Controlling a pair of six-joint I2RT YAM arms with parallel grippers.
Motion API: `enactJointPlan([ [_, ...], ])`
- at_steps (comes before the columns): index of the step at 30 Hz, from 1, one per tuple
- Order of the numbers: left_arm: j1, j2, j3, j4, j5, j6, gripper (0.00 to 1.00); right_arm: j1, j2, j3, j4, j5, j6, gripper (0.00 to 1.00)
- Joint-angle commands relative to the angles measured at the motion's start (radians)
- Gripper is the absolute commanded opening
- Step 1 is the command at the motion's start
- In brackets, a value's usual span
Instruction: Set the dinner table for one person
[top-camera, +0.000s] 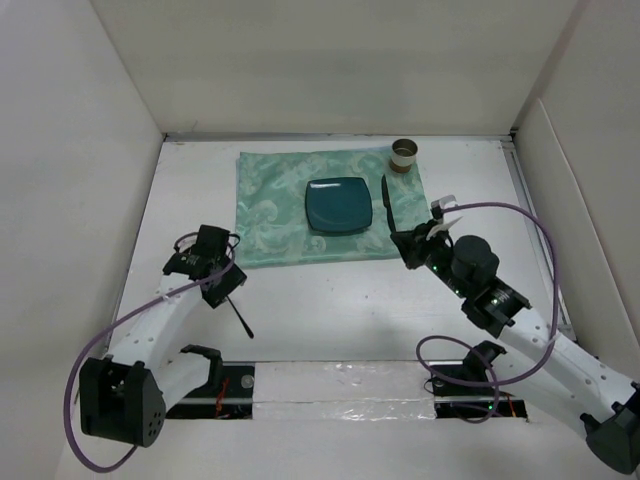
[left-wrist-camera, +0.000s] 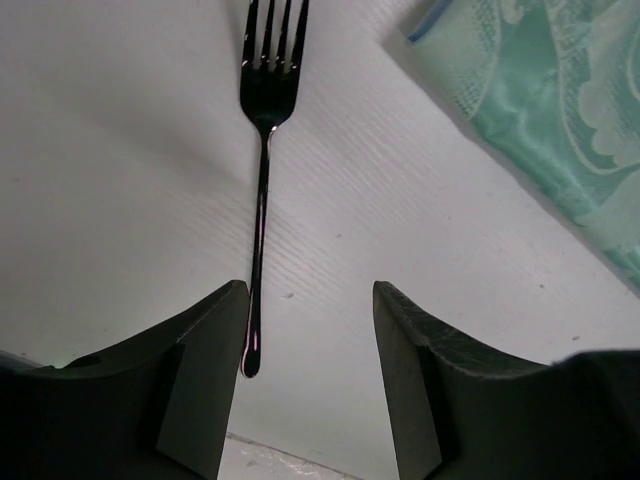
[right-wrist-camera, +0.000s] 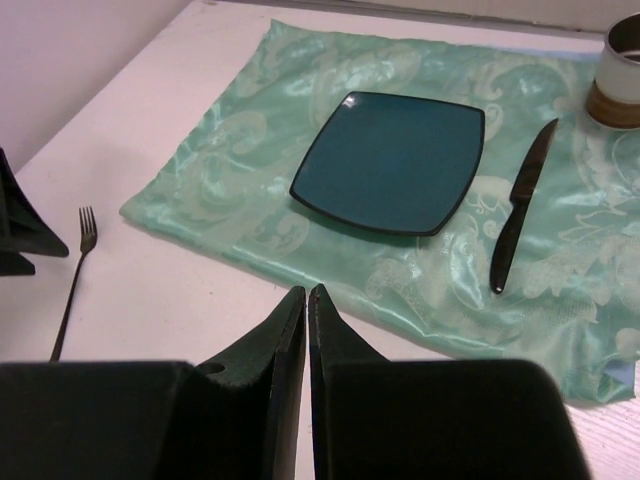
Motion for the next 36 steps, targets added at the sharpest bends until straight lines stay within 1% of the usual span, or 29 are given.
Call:
enactJointPlan([
  [1, 0.002, 0.043, 0.037, -0.064, -0.043, -0.056, 0.5, -0.025, -0.023, -0.003, -0.004, -0.036, 0.0, 0.11],
  [4, 0.002, 0.095, 0.028, -0.032, -0.089, -0.078, 0.5, -0.035, -0.055, -0.006, -0.015, -0.044, 0.003, 0.11],
  [8, 0.002, 0.217, 0.071, -0.067, -0.166, -0.111, 0.47, -0.065, -0.095, -0.021, -0.01, -0.048, 0.012, 0.11],
  [9, -0.036, 0.257, 0.076, -0.067, -0.205, -0.119, 0.47, -0.065, -0.099, -0.021, -0.012, -0.051, 0.013, 0.12],
  [11, -0.047, 0.291, 0.073, -0.036, -0.239, -0.115, 0.47, -0.088, -0.115, -0.025, -0.013, -0.051, 0.019, 0.12],
  [13, -0.023, 0.343, 0.039, 0.038, -0.221, -0.09, 0.46, -0.098, -0.119, -0.027, -0.01, -0.082, 0.02, 0.12],
  [17, -0.022, 0.409, 0.028, 0.093, -0.17, -0.067, 0.44, -0.127, -0.116, -0.033, -0.006, -0.094, 0.028, 0.13],
  [20, -0.022, 0.396, 0.018, 0.097, -0.146, -0.067, 0.41, -0.137, -0.107, -0.032, -0.001, -0.122, 0.025, 0.13],
  [24, -0.022, 0.321, -0.033, 0.142, -0.099, -0.069, 0.36, -0.146, -0.113, -0.032, -0.002, -0.13, 0.026, 0.13],
  [26, -0.022, 0.311, -0.036, 0.142, -0.086, -0.067, 0.29, -0.157, -0.119, -0.033, -0.002, -0.126, 0.029, 0.13],
  [27, -0.033, 0.295, -0.036, 0.136, -0.074, -0.062, 0.22, -0.157, -0.121, -0.033, -0.001, -0.123, 0.031, 0.13],
  [30, -0.033, 0.267, -0.045, 0.137, -0.039, -0.058, 0.16, -0.157, -0.121, -0.033, -0.004, -0.125, 0.031, 0.13],
  [31, -0.033, 0.255, -0.059, 0.143, -0.023, -0.056, 0.11, -0.166, -0.122, -0.032, -0.004, -0.125, 0.031, 0.13],
  [33, -0.033, 0.218, -0.079, 0.152, 0.015, -0.058, 0.05, -0.166, -0.125, -0.033, -0.012, -0.123, 0.031, 0.13],
  [34, -0.047, 0.209, -0.09, 0.16, 0.02, -0.061, 0.0, -0.166, -0.127, -0.032, -0.013, -0.119, 0.031, 0.13],
  [36, -0.058, 0.187, -0.088, 0.163, 0.018, -0.049, 0.0, -0.175, -0.135, -0.03, -0.016, -0.113, 0.031, 0.13],
])
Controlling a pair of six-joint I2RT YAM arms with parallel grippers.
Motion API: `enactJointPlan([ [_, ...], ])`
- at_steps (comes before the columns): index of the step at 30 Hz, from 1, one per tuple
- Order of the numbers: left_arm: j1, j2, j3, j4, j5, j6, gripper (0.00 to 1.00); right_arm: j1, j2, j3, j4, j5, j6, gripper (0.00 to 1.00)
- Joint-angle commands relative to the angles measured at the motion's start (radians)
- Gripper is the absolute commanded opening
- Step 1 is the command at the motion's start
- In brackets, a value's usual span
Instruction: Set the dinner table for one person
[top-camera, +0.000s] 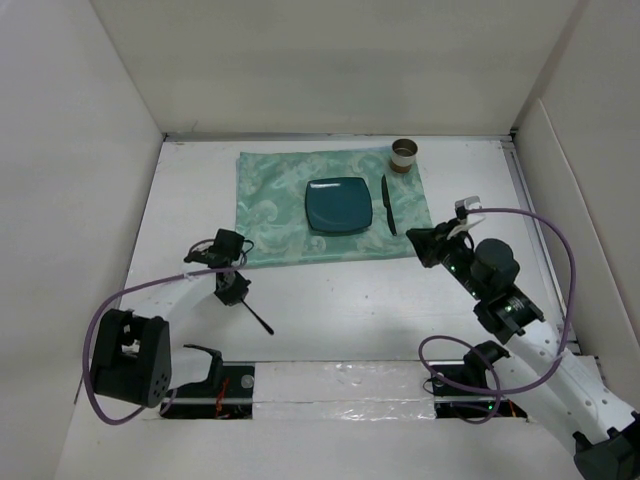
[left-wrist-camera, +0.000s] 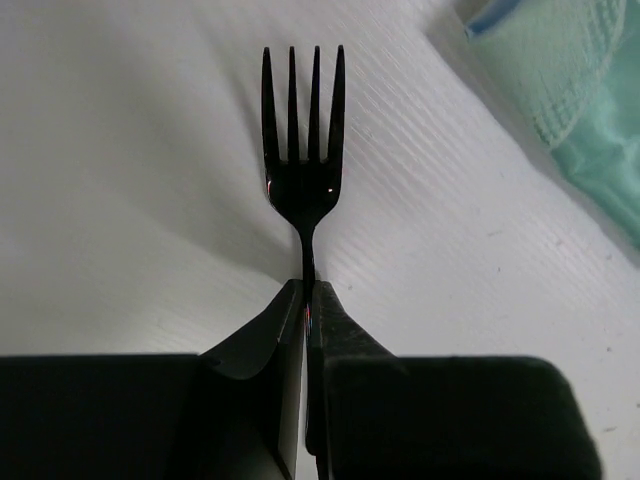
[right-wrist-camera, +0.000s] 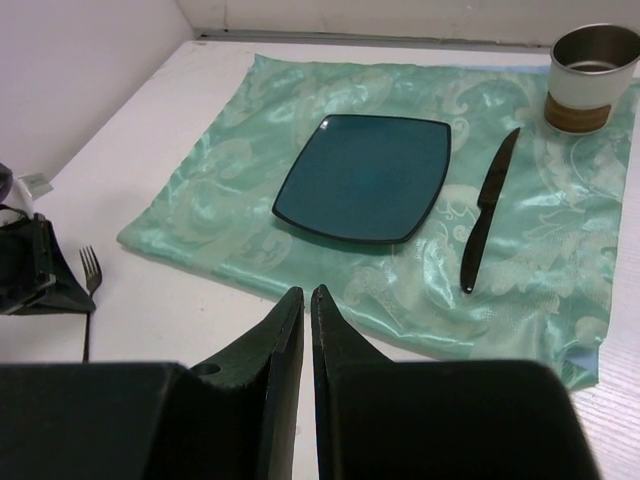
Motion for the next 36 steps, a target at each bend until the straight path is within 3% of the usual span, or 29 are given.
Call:
enactJointPlan([
  [1, -0.025, -0.049, -0.001, -0.004, 0.037, 0.012, 0.0, -0.013, -0.025, 0.005, 0.001, 0.009, -0.002, 0.13],
  [8, -0.025, -0.222, 0.05, -0.032, 0.082, 0.086, 0.0, -0.045, -0.055, -0.003, 0.005, 0.006, 0.012, 0.13],
  [13, -0.025, -0.239, 0.226, 0.025, 0.079, 0.273, 0.0, -0.054, -0.005, -0.004, 0.024, -0.019, 0.015, 0.13],
  [17, -0.025, -0.126, 0.413, 0.083, 0.034, 0.396, 0.0, -0.054, 0.023, -0.02, 0.045, -0.036, 0.016, 0.13],
  [25, -0.034, 0.314, 0.828, 0.085, 0.056, 0.548, 0.0, -0.054, 0.05, -0.038, 0.068, -0.008, 0.015, 0.12],
  [29, -0.046, 0.514, 0.941, 0.057, 0.013, 0.591, 0.0, -0.045, 0.04, -0.046, 0.079, 0.001, 0.016, 0.12],
  [36, -0.08, 0.672, 1.013, 0.065, 0.004, 0.606, 0.0, -0.026, 0.066, -0.044, 0.091, 0.006, 0.019, 0.13],
])
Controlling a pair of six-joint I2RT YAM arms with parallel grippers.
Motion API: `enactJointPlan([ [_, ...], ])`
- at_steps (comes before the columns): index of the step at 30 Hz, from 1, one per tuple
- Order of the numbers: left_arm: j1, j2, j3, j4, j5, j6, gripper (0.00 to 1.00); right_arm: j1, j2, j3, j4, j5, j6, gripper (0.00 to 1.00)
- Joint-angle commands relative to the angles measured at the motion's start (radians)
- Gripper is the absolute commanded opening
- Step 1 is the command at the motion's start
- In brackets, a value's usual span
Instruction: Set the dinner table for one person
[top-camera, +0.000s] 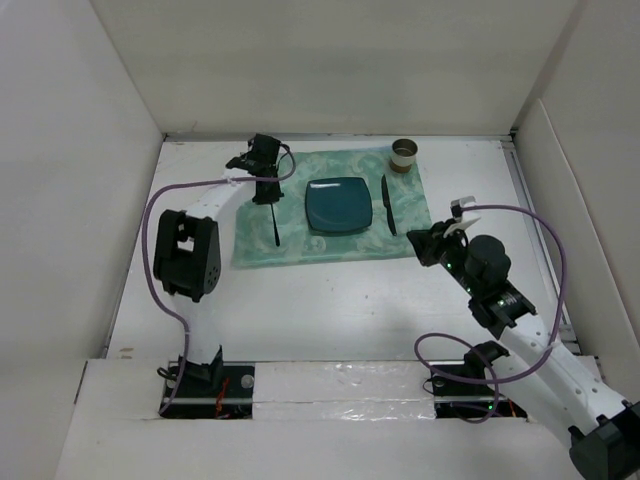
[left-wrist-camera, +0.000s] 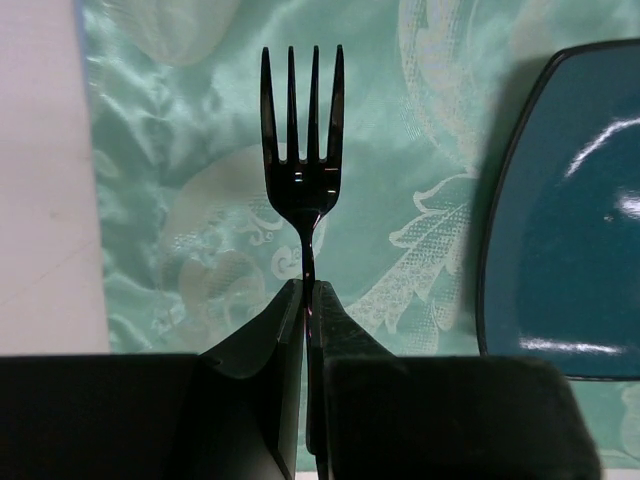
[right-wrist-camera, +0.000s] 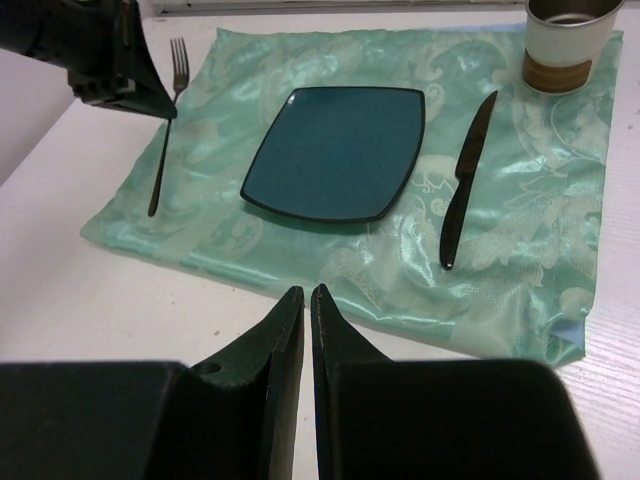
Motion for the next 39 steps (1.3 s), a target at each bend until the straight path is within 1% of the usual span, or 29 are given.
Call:
enactJointPlan([
  [1, -0.018, 0.004, 0.073, -0.002, -0.013, 0.035, 0.0, 0.013, 0.016, -0.004, 0.055, 0.017, 0.001, 0.13],
  [6, -0.04, 0.079, 0.118, -0.009, -0.012, 0.041, 0.0, 0.032, 0.026, -0.003, 0.058, 0.026, 0.0, 0.13],
  [11, -0.041, 0.147, 0.174, -0.011, 0.002, 0.03, 0.0, 0.041, 0.041, -0.003, 0.07, 0.036, -0.002, 0.13],
  [17, -0.05, 0.208, 0.231, -0.032, -0.024, 0.039, 0.0, 0.061, 0.049, 0.007, 0.057, 0.054, -0.011, 0.14],
  [30, -0.05, 0.282, 0.296, -0.057, -0.061, 0.07, 0.0, 0.079, 0.066, 0.016, 0.052, 0.054, -0.017, 0.14],
  [32, -0.05, 0.291, 0.296, -0.058, -0.053, 0.075, 0.0, 0.079, 0.063, 0.014, 0.05, 0.091, -0.016, 0.14],
  [34, -0.05, 0.293, 0.291, -0.054, -0.058, 0.072, 0.03, 0.079, 0.06, 0.016, 0.049, 0.091, -0.017, 0.14],
  [36, -0.05, 0.282, 0.271, -0.029, -0.068, 0.067, 0.03, 0.079, 0.055, 0.016, 0.046, 0.095, -0.017, 0.14],
  [37, -0.05, 0.277, 0.253, -0.019, -0.065, 0.07, 0.06, 0.079, 0.055, 0.014, 0.047, 0.106, -0.017, 0.14],
  [39, -0.05, 0.274, 0.248, -0.017, -0.065, 0.062, 0.08, 0.079, 0.059, 0.013, 0.047, 0.114, -0.017, 0.14],
])
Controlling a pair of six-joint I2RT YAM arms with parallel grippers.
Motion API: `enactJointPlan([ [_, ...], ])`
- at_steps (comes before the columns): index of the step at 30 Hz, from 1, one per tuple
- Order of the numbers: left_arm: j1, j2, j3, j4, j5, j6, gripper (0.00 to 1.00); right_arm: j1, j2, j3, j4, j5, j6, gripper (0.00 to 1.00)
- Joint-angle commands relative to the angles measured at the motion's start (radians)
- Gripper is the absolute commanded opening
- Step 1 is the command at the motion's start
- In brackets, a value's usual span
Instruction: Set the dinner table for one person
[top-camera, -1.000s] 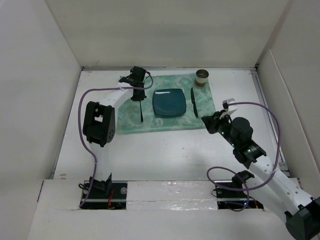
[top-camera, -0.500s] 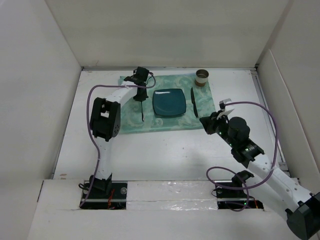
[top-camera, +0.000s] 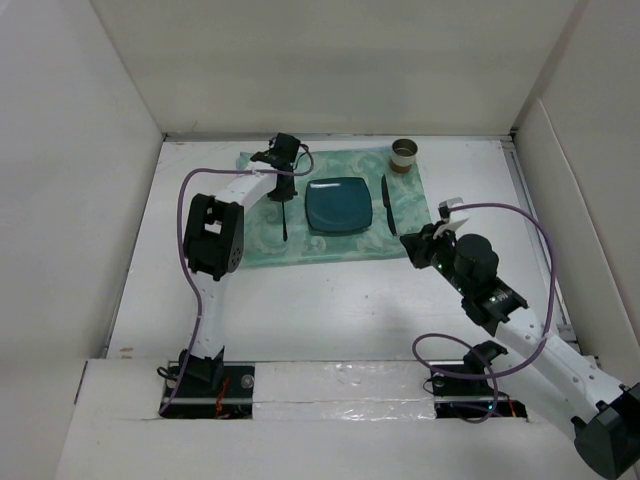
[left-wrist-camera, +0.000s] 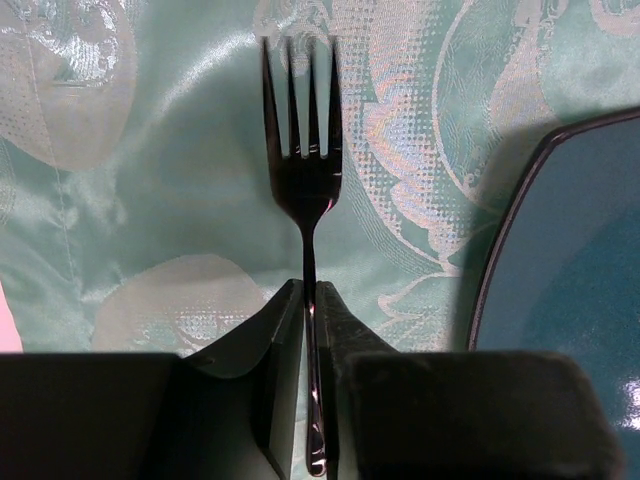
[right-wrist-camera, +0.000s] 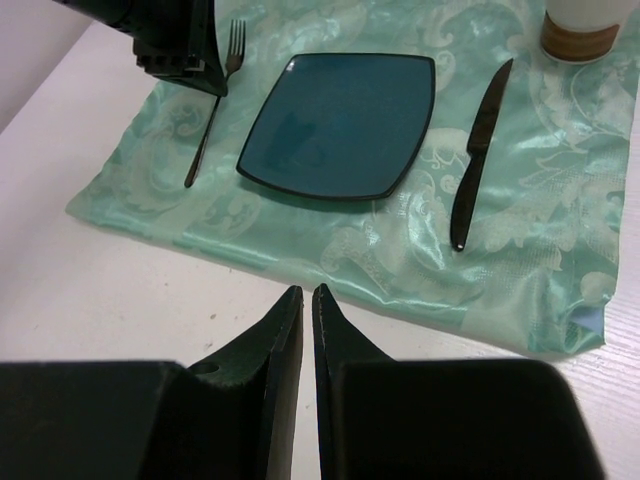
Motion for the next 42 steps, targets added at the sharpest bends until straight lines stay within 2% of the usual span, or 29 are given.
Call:
enactJointPlan([
  [1, -0.004, -0.02, -0.006, 0.016, -0.02, 0.004, 0.11, 0.01, -0.009, 0.016, 0.04, 0.034, -0.012, 0.14],
  [5, -0.004, -0.026, -0.002, 0.015, -0.038, 0.0, 0.23, 0.01, -0.013, 0.014, 0.037, 0.048, -0.014, 0.15],
  [6, -0.004, -0.026, 0.002, 0.013, -0.036, 0.005, 0.29, 0.01, -0.015, 0.014, 0.034, 0.048, -0.015, 0.15],
  [10, -0.004, -0.055, 0.036, -0.011, -0.035, 0.004, 0.35, 0.01, -0.03, 0.013, 0.02, 0.088, -0.018, 0.15],
  [13, -0.004, -0.145, 0.034, -0.004, -0.004, 0.004, 0.37, 0.01, -0.035, 0.011, 0.023, 0.083, -0.021, 0.14],
  [14, -0.004, -0.224, 0.025, -0.001, 0.003, 0.0, 0.37, 0.01, -0.035, 0.01, 0.023, 0.083, -0.021, 0.13],
  [16, -0.004, -0.333, -0.057, 0.06, 0.042, -0.012, 0.37, 0.01, -0.038, 0.008, 0.028, 0.077, -0.026, 0.0],
  [18, -0.004, -0.52, -0.131, 0.143, 0.059, -0.024, 0.37, 0.019, -0.059, 0.002, 0.034, 0.071, -0.029, 0.0],
  [21, -0.004, -0.789, -0.32, 0.246, 0.075, -0.033, 0.4, 0.03, -0.12, -0.024, 0.063, 0.074, -0.032, 0.0],
  [22, -0.004, -0.859, -0.414, 0.263, 0.068, -0.033, 0.45, 0.03, -0.139, -0.029, 0.061, 0.08, -0.037, 0.0],
  [23, -0.004, -0.989, -0.461, 0.286, 0.068, -0.039, 0.47, 0.03, -0.162, -0.032, 0.066, 0.085, -0.037, 0.0],
  [24, -0.004, -1.051, -0.513, 0.297, 0.06, -0.044, 0.51, 0.039, -0.179, -0.039, 0.066, 0.095, -0.037, 0.0],
  [25, -0.004, -1.178, -0.612, 0.305, 0.06, -0.05, 0.52, 0.039, -0.222, -0.05, 0.066, 0.123, -0.034, 0.0],
  [26, -0.004, -1.298, -0.701, 0.312, 0.057, -0.064, 0.54, 0.039, -0.257, -0.049, 0.069, 0.161, -0.025, 0.05],
  [27, -0.004, -1.299, -0.702, 0.315, 0.057, -0.07, 0.54, 0.039, -0.257, -0.049, 0.054, 0.161, -0.024, 0.13],
  [28, -0.004, -1.355, -0.776, 0.312, 0.04, -0.073, 0.54, 0.039, -0.289, -0.018, 0.035, 0.213, -0.006, 0.24],
  [29, -0.004, -1.457, -0.803, 0.302, 0.024, -0.081, 0.54, 0.039, -0.302, 0.006, -0.03, 0.245, 0.005, 0.38],
  [30, -0.004, -1.502, -0.829, 0.296, 0.007, -0.085, 0.54, 0.039, -0.312, 0.036, -0.07, 0.273, 0.009, 0.58],
  [31, -0.004, -1.592, -0.866, 0.285, -0.033, -0.087, 0.55, 0.039, -0.331, 0.103, -0.119, 0.328, 0.018, 0.64],
  [33, -0.004, -1.667, -0.881, 0.254, -0.07, -0.087, 0.58, 0.039, -0.345, 0.175, -0.211, 0.376, 0.02, 0.73],
  [35, -0.004, -1.768, -0.894, 0.225, -0.125, -0.078, 0.61, 0.039, -0.375, 0.264, -0.282, 0.446, 0.011, 0.76],
  [38, -0.004, -1.874, -0.904, 0.197, -0.187, -0.073, 0.65, 0.039, -0.461, 0.307, -0.321, 0.569, -0.017, 0.76],
  [40, -0.004, -1.921, -0.926, 0.197, -0.169, -0.062, 0.66, 0.039, -0.51, 0.295, -0.322, 0.641, -0.018, 0.77],
  [42, -0.004, -1.931, -0.944, 0.202, -0.162, -0.069, 0.65, 0.039, -0.564, 0.239, -0.263, 0.642, -0.009, 0.77],
])
